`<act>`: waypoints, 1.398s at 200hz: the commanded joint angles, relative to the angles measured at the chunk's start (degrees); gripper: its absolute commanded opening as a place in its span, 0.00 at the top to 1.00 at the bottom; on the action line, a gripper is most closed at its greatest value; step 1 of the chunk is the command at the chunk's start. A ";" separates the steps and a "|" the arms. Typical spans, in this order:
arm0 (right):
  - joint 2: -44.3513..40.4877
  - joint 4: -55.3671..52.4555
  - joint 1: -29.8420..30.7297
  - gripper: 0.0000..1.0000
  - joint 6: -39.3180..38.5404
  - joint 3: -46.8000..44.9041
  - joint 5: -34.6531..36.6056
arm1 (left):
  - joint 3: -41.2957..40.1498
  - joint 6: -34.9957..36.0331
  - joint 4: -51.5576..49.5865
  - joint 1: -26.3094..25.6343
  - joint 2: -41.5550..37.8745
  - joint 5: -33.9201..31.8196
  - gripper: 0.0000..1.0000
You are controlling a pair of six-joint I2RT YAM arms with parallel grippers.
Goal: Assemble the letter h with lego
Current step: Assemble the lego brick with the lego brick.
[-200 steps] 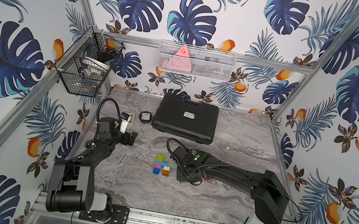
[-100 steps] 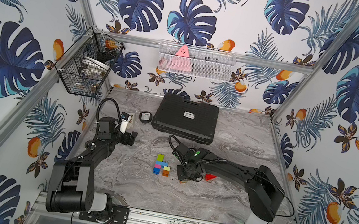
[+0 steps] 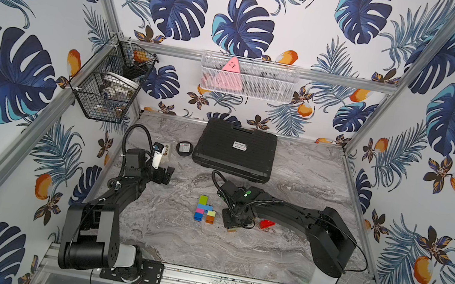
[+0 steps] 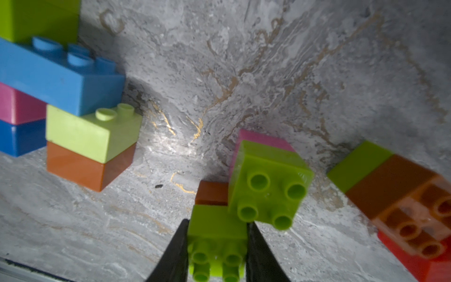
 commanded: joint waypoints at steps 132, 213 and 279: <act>0.65 -3.91 0.70 0.75 5.81 -1.36 2.76 | -0.05 0.58 1.53 0.10 -0.27 1.37 0.03; -8.84 -5.54 -4.92 0.73 5.44 5.53 0.39 | 0.16 1.35 0.94 0.11 -0.17 2.78 0.03; 0.10 -1.78 -16.45 0.72 2.85 6.73 6.04 | -0.06 2.04 0.67 0.15 -0.46 4.27 0.02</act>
